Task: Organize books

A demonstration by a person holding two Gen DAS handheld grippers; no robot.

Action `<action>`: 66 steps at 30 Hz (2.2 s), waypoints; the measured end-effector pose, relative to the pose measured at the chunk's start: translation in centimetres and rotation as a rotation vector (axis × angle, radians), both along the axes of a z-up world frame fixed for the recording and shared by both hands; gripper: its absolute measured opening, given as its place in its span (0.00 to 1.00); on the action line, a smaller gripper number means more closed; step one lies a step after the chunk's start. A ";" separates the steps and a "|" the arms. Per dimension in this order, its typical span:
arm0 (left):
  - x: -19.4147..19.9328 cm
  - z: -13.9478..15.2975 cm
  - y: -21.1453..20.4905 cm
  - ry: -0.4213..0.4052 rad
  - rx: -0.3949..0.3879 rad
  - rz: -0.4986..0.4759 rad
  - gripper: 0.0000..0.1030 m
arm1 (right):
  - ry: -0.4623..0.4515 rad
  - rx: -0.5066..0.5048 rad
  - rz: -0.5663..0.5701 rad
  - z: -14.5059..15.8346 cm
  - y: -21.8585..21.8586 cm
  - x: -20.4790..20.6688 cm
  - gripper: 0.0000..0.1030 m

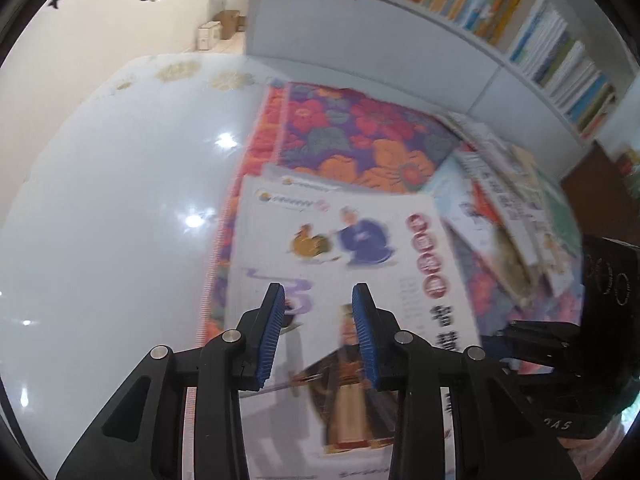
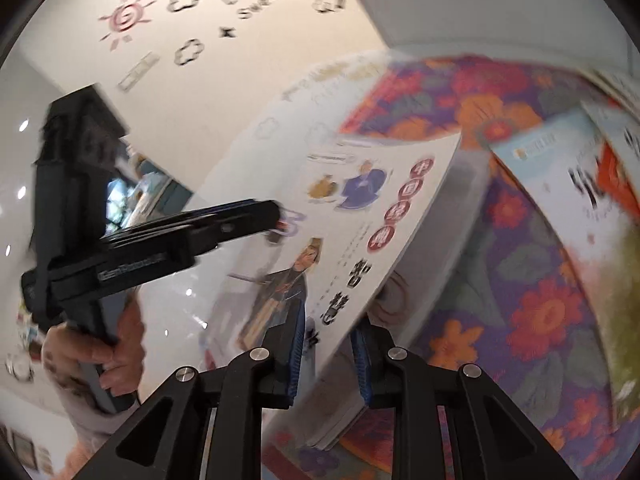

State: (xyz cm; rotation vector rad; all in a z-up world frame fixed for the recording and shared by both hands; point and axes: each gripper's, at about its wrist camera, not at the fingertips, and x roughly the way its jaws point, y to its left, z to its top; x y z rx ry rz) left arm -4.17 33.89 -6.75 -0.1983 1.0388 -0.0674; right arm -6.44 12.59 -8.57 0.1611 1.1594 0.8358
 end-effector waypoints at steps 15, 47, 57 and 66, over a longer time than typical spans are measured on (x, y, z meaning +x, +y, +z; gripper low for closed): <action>1.1 -1.8 0.7 0.039 0.084 0.063 0.38 | -0.002 0.010 -0.080 -0.9 -0.7 -0.5 0.22; 0.7 -1.0 0.3 0.033 0.120 0.109 0.41 | 0.097 -0.059 -0.126 -0.7 -3.4 -0.6 0.51; 1.0 0.7 -4.9 -0.013 0.119 0.048 0.41 | 0.103 -0.052 -0.171 -0.4 -7.6 -0.6 0.51; 3.6 1.1 -14.0 -0.034 0.084 -0.076 0.41 | 0.041 -0.034 -0.247 2.3 -14.9 -0.2 0.51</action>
